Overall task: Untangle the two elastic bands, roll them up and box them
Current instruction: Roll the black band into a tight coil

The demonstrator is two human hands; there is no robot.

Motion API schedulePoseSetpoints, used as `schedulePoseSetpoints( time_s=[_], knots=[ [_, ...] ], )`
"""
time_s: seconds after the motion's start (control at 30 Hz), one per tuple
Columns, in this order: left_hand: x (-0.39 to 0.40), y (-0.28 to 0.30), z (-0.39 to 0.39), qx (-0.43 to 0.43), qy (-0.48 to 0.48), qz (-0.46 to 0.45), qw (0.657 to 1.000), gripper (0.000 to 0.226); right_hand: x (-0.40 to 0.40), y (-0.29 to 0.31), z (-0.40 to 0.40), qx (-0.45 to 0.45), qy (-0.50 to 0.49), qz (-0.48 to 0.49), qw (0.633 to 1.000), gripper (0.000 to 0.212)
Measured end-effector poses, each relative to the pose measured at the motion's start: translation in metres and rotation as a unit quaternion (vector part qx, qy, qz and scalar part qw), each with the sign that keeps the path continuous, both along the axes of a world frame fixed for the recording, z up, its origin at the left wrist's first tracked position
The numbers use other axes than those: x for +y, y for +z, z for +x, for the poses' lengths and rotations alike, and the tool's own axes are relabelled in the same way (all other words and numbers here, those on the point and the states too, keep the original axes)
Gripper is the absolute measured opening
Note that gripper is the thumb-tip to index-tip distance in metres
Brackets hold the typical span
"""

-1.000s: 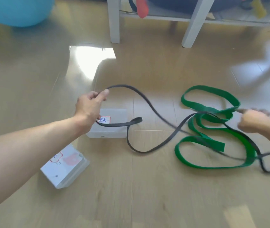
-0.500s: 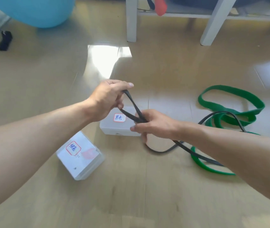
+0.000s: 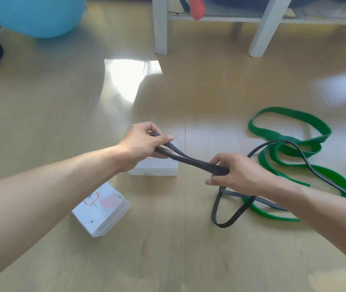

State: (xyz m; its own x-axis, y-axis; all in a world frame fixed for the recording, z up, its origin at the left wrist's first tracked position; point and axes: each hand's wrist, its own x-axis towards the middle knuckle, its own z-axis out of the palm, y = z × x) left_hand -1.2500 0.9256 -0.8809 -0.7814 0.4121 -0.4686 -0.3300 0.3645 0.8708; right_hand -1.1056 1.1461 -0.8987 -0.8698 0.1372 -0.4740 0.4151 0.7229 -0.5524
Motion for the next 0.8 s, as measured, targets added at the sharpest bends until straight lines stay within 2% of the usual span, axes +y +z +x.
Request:
schedulePoseSetpoints(
  time_s=[0.1,0.2,0.23,0.27,0.33,0.4,0.47,0.53,0.63,0.67,0.8],
  knots=[
    [0.012,0.006,0.011,0.025,-0.018,0.017,0.999,0.022,-0.005,-0.003,0.007,-0.067,0.072,0.025,0.995,0.058],
    [0.022,0.013,0.018,0.099,-0.083,0.001,0.992,0.023,-0.021,-0.002,0.005,0.006,0.04,-0.023,0.999,0.094],
    [0.023,0.016,0.02,0.124,-0.109,-0.006,0.986,0.024,-0.026,0.0,0.002,0.047,0.019,-0.038,0.998,0.098],
    [0.024,0.019,0.022,0.14,-0.128,-0.01,0.982,0.026,-0.03,0.002,-0.001,0.087,-0.003,-0.052,0.995,0.096],
    [0.025,0.024,0.025,0.141,-0.131,-0.002,0.981,0.029,-0.033,0.004,-0.008,0.133,-0.039,-0.082,0.987,0.075],
    [0.025,0.025,0.027,0.121,-0.108,0.025,0.987,0.031,-0.037,0.008,-0.013,0.145,-0.062,-0.095,0.983,0.054],
    [0.025,0.026,0.029,0.099,-0.084,0.051,0.99,0.033,-0.04,0.007,-0.015,0.159,-0.067,-0.068,0.983,0.044],
    [0.026,0.027,0.031,0.086,-0.06,0.064,0.992,0.034,-0.041,0.003,-0.017,0.171,-0.066,-0.086,0.979,0.044],
    [0.028,0.028,0.032,0.082,-0.047,0.066,0.993,0.035,-0.041,-0.001,-0.017,0.167,-0.075,-0.238,0.954,0.057],
    [0.028,0.027,0.032,0.084,-0.048,0.064,0.993,0.035,-0.041,-0.001,-0.017,0.175,-0.082,-0.235,0.953,0.055],
    [0.03,0.021,0.031,0.08,-0.027,0.063,0.994,0.03,-0.04,0.005,-0.014,0.226,-0.106,-0.09,0.964,0.033]
  ],
)
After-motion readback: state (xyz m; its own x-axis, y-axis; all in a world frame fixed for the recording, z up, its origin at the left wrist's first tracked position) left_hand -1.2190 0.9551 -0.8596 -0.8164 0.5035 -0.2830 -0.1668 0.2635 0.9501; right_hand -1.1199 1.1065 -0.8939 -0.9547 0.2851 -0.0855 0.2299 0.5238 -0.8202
